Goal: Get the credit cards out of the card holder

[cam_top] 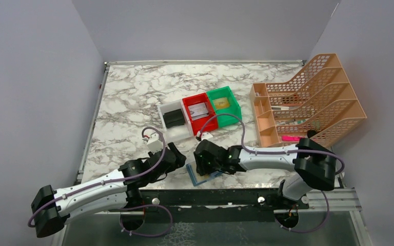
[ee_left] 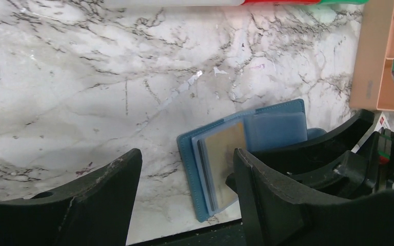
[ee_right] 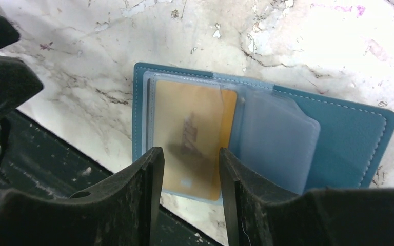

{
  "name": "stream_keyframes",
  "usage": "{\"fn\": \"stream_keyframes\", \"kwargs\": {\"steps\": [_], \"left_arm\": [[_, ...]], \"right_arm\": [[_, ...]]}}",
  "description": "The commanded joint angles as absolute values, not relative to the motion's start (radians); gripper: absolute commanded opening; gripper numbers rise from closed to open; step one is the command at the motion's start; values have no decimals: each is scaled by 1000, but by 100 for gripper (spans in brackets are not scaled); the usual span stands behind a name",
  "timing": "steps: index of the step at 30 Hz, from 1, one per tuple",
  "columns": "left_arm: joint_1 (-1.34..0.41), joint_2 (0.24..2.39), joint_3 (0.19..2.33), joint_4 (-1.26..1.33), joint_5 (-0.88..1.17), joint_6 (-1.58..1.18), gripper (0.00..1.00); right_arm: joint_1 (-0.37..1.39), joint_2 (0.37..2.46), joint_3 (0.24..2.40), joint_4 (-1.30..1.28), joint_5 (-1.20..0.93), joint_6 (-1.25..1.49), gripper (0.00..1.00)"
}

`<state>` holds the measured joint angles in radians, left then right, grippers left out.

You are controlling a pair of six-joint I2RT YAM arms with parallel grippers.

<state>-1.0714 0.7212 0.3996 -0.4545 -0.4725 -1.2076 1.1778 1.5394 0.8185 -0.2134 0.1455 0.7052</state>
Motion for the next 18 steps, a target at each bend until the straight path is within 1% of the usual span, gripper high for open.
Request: {"fn": "stream_keyframes", "kwargs": {"steps": [1,6,8,14,18], "left_arm": [[-1068,684,384,-518,-538,-1253,70],[-1067,674,375,-519,-536,-1254,70],[-1068,671,372,-521,-535,-1253,70],[-1068,658,370,-521,-535,-1242,70],[-1067,658,370,-520,-532,-1234,70]], "right_arm": [[1230,1615,890,-316,264,696,49],[1276,1716,954,-394,319,716,49],[1282,1737,963,-408,325,728,47],[1284,1732,939,-393,332,769,22],[1283,1725,932,-389,334,778,16]]}}
